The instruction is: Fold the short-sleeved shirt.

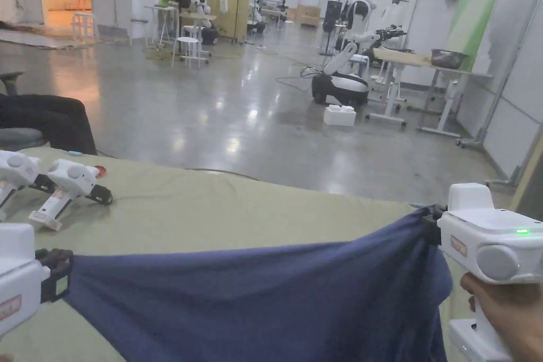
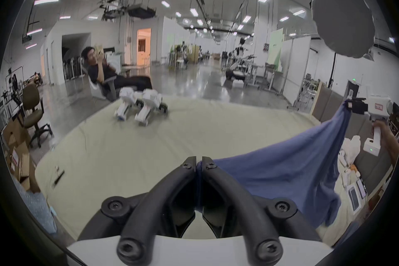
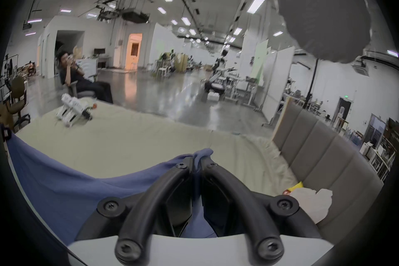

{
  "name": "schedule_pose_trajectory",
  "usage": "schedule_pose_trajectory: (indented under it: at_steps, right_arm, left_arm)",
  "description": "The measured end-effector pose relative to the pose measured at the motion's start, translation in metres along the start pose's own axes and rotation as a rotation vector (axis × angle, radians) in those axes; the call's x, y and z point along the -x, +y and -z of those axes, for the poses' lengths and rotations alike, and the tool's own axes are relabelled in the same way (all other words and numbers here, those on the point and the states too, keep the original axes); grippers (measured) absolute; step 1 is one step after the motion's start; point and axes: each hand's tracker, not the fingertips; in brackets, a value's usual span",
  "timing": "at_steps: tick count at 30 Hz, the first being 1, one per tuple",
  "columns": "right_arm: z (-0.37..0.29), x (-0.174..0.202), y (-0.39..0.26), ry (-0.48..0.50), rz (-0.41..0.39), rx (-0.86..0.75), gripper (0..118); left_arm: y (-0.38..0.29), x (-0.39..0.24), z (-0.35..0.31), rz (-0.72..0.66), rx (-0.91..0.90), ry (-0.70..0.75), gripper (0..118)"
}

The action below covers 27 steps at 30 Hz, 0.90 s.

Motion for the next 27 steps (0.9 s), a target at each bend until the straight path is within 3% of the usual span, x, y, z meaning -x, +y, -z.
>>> schedule_pose_trajectory:
  at_steps: [11, 15, 27]
  right_arm:
    - [-0.027, -0.047, 0.103, -0.114, 0.047, -0.119, 4]
    - [-0.027, -0.054, 0.143, -0.129, 0.099, -0.145, 4]
    - [-0.019, -0.045, 0.217, -0.167, 0.06, -0.25, 4]
  left_arm:
    - [0.17, -0.048, 0.026, 0.121, -0.151, -0.027, 1]
    - [0.221, -0.056, 0.035, 0.156, -0.194, -0.004, 0]
    - [0.322, -0.053, 0.073, 0.185, -0.253, 0.052, 0]
